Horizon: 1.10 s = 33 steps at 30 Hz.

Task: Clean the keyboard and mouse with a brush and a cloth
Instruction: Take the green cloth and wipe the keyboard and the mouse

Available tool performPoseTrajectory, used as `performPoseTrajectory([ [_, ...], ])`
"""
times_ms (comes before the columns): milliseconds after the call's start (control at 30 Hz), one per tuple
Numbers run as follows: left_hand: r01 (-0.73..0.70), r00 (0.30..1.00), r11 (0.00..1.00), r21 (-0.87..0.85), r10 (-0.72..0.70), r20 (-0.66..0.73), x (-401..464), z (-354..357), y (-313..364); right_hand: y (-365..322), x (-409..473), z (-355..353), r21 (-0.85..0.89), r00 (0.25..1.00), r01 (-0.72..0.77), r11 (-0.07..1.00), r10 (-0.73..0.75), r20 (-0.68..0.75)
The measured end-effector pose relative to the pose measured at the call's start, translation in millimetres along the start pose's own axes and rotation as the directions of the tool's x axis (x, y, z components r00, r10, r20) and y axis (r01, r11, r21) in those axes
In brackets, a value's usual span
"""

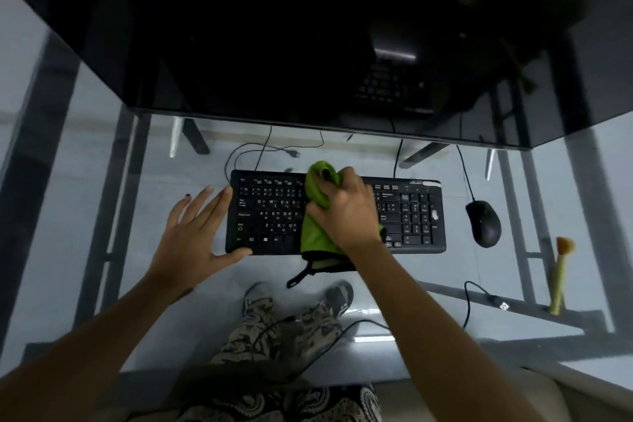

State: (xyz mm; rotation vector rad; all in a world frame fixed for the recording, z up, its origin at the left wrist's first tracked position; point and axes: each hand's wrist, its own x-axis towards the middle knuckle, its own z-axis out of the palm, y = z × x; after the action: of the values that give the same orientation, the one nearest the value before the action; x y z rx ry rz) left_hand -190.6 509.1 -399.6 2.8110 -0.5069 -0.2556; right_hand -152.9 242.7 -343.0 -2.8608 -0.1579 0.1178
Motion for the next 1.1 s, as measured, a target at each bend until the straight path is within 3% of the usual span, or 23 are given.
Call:
performPoseTrajectory([
  [100,0.012,1.0,1.0,-0.004,-0.012,-0.014,-0.5,-1.4,3.9,72.6,-9.4,-20.9,-0.072,0.983,-0.169,0.983,0.164,-0.08],
  [200,0.082,0.994,0.997,-0.006,-0.082,-0.073,1.2,-5.6,28.9,133.5,-20.0,-44.6,-0.107,0.907,-0.418,0.902,0.407,-0.111],
  [300,-0.052,0.998,0.998,0.032,0.052,-0.018,23.4,-3.8,82.0,130.9,-24.1,-43.2,-0.134,0.843,-0.537,0.833,0.525,-0.118],
  [400,-0.162,0.98,0.98,0.119,0.145,0.138,57.4,11.4,136.9,93.6,-24.2,-18.4,-0.194,0.844,-0.535,0.822,0.512,-0.158],
  [533,-0.095,0.975,0.978,0.184,0.054,0.216,96.3,14.3,173.1,82.1,-16.6,-11.1,-0.168,0.826,-0.557,0.813,0.52,-0.218],
  [633,-0.058,0.97,0.977,0.206,0.006,0.244,107.5,8.7,178.0,83.2,-26.9,-12.4,-0.259,0.946,-0.313,0.914,0.278,-0.163],
  [700,-0.045,0.967,0.976,0.214,-0.011,0.254,108.9,5.2,179.6,108.8,-32.2,-17.6,-0.263,0.986,-0.145,0.954,0.117,-0.12],
  [733,-0.035,0.962,0.975,0.22,-0.027,0.271,109.2,3.2,181.3,126.1,-32.3,-22.3,-0.247,0.983,-0.159,0.956,0.131,-0.125],
  [800,-0.013,0.949,0.972,0.236,-0.063,0.309,110.7,0.7,188.8,151.3,-29.2,-31.2,-0.159,0.933,-0.332,0.93,0.298,-0.203],
  [867,-0.003,0.93,0.961,0.278,-0.1,0.354,113.7,-2.4,197.6,140.7,-24.5,-30.5,-0.11,0.889,-0.422,0.9,0.387,-0.246],
  [1000,0.04,0.9,0.959,0.281,-0.157,0.407,114.2,-7.6,203.3,84.3,-28.7,-14.4,-0.116,0.99,-0.113,0.987,0.103,-0.093],
  [1033,0.043,0.902,0.961,0.273,-0.155,0.403,113.7,-8.2,203.9,92.6,-27.0,-16.3,-0.093,0.993,-0.086,0.992,0.078,-0.087],
  [1100,0.049,0.9,0.963,0.263,-0.157,0.406,114.0,-10.0,202.8,123.3,-18.5,-25.4,-0.032,0.974,-0.179,0.983,0.173,-0.148],
])
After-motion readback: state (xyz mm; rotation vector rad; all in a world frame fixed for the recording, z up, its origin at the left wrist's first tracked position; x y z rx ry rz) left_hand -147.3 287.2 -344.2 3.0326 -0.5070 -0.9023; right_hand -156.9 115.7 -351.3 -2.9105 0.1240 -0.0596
